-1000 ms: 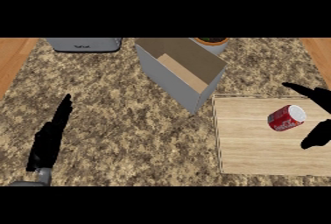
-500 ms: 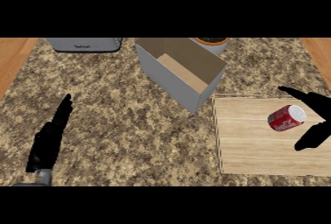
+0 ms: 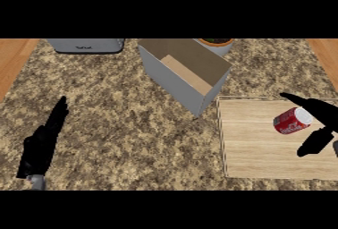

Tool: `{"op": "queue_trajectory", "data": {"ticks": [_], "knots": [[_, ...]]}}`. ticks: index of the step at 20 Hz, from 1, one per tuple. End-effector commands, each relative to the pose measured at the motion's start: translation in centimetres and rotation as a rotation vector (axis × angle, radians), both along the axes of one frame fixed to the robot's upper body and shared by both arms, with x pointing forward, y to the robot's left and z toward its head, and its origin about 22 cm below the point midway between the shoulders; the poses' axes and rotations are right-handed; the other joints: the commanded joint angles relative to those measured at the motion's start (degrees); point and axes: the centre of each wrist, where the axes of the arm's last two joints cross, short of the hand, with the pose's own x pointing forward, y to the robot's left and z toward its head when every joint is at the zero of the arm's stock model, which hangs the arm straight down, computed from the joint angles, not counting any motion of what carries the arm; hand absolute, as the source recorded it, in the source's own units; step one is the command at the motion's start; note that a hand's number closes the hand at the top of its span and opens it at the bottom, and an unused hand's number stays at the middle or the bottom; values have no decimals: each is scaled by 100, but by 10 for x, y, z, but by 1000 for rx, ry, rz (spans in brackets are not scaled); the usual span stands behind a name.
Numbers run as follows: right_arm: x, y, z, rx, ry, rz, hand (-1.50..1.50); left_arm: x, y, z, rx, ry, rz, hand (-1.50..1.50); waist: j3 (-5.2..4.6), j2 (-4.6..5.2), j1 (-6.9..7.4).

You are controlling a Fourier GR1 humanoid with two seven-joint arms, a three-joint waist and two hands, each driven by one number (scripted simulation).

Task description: Pick the can from the tray and place it in the cardboard box

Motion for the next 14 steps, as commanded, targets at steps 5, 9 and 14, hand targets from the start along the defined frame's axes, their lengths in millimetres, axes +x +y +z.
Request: {"op": "queue_trajectory", "data": {"ticks": [5, 9, 14], "knots": [[10, 7, -4, 40, 41, 16, 150, 3, -7, -15, 4, -5, 5, 0, -1, 0, -7], [-14, 19, -42, -58, -146, 21, 150, 7, -1, -12, 5, 10, -1, 0, 1, 3, -14], [2, 7, -11, -95, -246, 10, 150, 18, 1, -18, -3, -8, 8, 0, -2, 2, -22]]}}
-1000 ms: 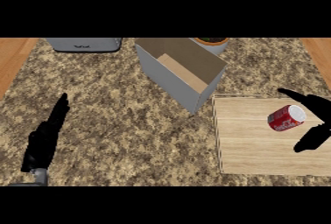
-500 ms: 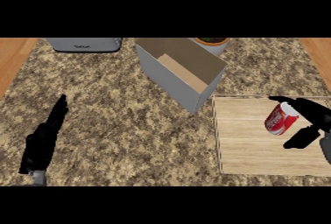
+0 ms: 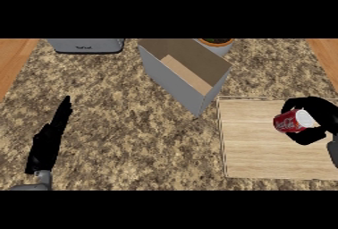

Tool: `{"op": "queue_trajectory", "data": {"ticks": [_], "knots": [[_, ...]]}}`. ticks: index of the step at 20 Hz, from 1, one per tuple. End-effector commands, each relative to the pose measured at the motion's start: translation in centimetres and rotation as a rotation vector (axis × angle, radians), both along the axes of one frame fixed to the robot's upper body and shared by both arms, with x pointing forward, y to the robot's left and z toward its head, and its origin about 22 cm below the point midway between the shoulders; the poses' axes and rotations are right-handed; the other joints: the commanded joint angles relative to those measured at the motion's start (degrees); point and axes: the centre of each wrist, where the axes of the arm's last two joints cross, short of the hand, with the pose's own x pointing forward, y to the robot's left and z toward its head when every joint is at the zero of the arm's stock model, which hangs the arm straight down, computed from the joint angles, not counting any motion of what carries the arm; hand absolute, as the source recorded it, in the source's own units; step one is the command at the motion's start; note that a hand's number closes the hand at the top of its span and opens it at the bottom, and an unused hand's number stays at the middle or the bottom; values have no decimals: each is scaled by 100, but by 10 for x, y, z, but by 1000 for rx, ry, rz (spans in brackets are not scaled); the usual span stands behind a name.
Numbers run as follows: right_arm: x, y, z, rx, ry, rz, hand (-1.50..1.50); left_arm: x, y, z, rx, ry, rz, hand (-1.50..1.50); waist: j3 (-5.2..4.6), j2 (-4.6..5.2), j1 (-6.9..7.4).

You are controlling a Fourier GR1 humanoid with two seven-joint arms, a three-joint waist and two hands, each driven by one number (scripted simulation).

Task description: Pick the can from the tray and place it in the cardboard box

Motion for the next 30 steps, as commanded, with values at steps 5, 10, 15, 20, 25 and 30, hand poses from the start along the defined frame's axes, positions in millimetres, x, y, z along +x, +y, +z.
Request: {"op": "queue_trajectory", "data": {"ticks": [5, 10, 15, 20, 25, 30], "knots": [[39, 11, -4, -154, -138, 22, 150, 3, -10, 11, -10, 0, -28, 0, 15, 38, 133], [63, 6, 3, -205, -222, 23, 150, 6, 0, 1, -13, 4, -8, 0, 13, 48, 129], [71, 19, 21, -228, -327, 3, 150, -13, 1, 3, 3, -6, -17, 0, 8, 8, 51], [75, 19, 54, -29, -431, 80, 150, -12, -4, -2, -4, 1, -3, 0, 6, -13, -5], [86, 49, 83, 319, -545, 195, 150, -8, -2, 8, 9, 17, 0, 0, 7, -55, -83], [87, 94, 107, 429, -564, 286, 150, -1, -12, 3, -11, -3, -16, 0, 4, -24, -44]]}}
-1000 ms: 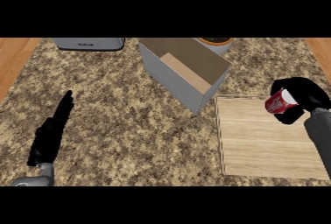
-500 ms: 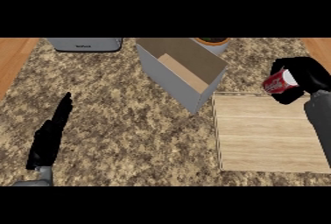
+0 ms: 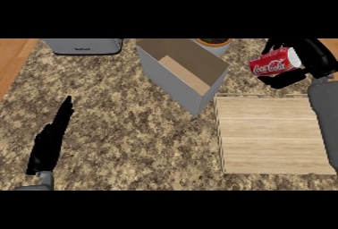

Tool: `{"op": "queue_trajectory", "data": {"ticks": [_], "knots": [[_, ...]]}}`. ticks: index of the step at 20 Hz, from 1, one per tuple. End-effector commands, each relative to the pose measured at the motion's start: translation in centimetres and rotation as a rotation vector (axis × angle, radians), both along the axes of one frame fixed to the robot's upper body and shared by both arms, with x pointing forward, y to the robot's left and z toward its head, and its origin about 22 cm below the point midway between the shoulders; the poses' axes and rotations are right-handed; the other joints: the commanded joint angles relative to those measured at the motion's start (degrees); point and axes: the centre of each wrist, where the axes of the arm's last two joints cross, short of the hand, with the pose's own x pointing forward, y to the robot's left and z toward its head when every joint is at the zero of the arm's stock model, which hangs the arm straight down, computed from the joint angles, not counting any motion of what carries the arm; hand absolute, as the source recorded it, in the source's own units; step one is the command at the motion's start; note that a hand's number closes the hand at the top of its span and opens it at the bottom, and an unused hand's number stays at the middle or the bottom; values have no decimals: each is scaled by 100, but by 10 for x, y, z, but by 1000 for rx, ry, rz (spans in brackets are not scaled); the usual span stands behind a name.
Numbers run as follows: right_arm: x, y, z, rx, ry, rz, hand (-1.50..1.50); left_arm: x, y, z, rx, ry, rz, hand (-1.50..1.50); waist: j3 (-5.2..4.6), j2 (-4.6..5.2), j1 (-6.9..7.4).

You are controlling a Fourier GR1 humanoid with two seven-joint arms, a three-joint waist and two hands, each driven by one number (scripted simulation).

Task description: Pick the can from the tray and place it in the cardboard box

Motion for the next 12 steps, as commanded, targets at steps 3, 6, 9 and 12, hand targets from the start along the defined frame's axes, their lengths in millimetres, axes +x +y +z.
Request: {"op": "queue_trajectory", "data": {"ticks": [3, 6, 9, 12], "knots": [[-3, 30, 32, 112, -45, 100, 150, 4, -2, 0, -9, -3, -3, 0, 1, 25, 38], [-3, 66, 65, 97, -34, 108, 150, -2, -6, 14, 5, -8, -4, 0, 1, 15, 65], [20, 95, 73, 98, -17, 81, 150, -5, 1, -10, 4, -6, -2, 0, 0, 45, 119], [25, 128, 62, 53, 5, 73, 150, -19, 6, 6, -7, -10, -24, 0, 1, 42, 165]]}}
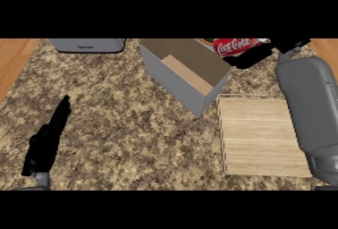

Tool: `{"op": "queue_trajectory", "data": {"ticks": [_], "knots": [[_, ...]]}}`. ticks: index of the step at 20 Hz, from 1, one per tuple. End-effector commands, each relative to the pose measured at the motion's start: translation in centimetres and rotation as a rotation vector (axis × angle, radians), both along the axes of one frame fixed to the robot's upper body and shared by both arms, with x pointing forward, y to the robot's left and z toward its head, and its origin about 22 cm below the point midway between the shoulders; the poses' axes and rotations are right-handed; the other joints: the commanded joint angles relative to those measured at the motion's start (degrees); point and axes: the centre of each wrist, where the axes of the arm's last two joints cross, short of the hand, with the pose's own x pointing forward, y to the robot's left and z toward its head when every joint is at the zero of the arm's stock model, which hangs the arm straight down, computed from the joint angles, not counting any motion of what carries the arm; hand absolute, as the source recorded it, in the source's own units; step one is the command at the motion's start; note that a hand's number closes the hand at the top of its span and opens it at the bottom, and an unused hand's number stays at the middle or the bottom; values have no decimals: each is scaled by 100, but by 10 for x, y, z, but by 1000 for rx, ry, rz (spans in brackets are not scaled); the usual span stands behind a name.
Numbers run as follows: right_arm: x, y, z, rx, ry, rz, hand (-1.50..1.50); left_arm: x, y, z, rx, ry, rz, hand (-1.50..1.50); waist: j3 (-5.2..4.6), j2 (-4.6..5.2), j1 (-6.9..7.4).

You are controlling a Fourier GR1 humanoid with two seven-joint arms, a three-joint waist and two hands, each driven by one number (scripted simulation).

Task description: Pick the can from the tray and place it in the cardboard box

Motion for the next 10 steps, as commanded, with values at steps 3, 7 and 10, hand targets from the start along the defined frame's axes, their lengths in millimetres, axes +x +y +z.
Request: {"op": "queue_trajectory", "data": {"ticks": [3, 7, 10], "knots": [[13, 71, 8, -39, 64, -8, 150, -1, 9, -4, -7, 8, -9, 0, 0, 16, 40], [25, 94, -19, -80, 115, -2, 150, 2, -7, -13, 0, -12, -14, 0, 0, 49, 95], [36, 95, -21, -89, 146, -3, 150, 5, -18, -6, -3, -11, -19, 0, 2, 49, 99]]}}
